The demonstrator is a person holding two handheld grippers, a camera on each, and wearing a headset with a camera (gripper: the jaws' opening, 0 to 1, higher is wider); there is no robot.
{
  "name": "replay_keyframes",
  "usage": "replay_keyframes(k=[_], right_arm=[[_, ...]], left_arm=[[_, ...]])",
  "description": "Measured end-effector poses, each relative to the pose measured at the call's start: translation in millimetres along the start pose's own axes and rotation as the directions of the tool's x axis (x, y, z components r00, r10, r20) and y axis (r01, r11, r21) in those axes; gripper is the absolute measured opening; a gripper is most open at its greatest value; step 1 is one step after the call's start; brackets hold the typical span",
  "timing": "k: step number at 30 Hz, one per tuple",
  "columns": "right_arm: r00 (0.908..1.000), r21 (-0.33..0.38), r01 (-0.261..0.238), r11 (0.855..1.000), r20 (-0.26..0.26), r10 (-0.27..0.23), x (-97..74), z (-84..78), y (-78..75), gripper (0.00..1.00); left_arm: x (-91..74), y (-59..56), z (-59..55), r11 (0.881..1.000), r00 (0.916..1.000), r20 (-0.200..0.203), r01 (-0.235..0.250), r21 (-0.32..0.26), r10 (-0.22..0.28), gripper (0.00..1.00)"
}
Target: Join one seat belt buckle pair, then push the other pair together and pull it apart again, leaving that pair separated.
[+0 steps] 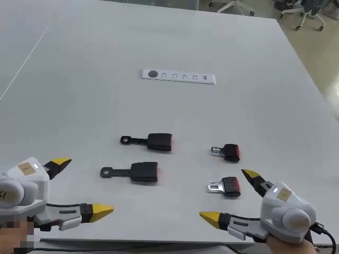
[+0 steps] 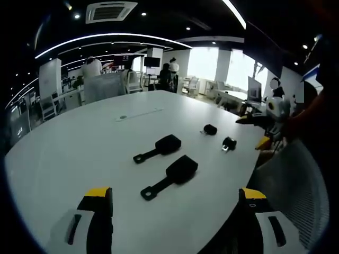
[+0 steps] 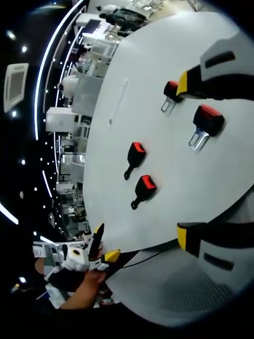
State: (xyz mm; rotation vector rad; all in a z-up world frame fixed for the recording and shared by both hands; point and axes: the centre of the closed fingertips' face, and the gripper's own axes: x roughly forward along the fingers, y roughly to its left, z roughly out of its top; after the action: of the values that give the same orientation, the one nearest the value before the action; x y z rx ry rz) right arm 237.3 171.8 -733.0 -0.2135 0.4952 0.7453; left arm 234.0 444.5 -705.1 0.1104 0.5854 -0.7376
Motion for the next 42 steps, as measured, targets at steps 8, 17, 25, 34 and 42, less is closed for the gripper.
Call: replay_keyframes(k=[8, 17, 25, 34, 42], right_arm=[[1.0, 0.002, -0.001, 1.0, -0.005, 0.001, -0.9, -3.8, 1.3, 0.99], [0.9999, -0.002, -0.003, 1.0, -0.013, 0.003, -2.2, -6.0, 0.2, 0.99], [0.9999, -0.003, -0.003, 1.0, -0.014, 0.003, -2.9, -6.3, 0.0, 0.99], [0.9999, 0.0, -0.004, 1.0, -0.016, 0.004, -2.2, -8.6, -0.3, 0.99], [0.9997, 0.001, -0.01, 1.0, -0.022, 0.01, -0.6, -11.6, -1.2, 0.98]], left_arm=[[-0.1, -0.4, -2.3, 1.0, 1.0, -0.006, 0.0, -0.001, 0.0, 1.0], [1.2, -2.3, -4.5, 1.0, 0.9998, -0.017, 0.004, 0.003, -0.004, 1.0], [2.7, -3.1, -4.7, 1.0, 0.9998, -0.02, 0.007, 0.006, -0.007, 1.0], [5.0, -3.1, -6.2, 1.0, 0.9997, -0.025, 0.008, 0.003, -0.007, 1.0], [8.0, -1.4, -5.2, 1.0, 0.9996, -0.027, 0.01, 0.004, -0.01, 1.0]])
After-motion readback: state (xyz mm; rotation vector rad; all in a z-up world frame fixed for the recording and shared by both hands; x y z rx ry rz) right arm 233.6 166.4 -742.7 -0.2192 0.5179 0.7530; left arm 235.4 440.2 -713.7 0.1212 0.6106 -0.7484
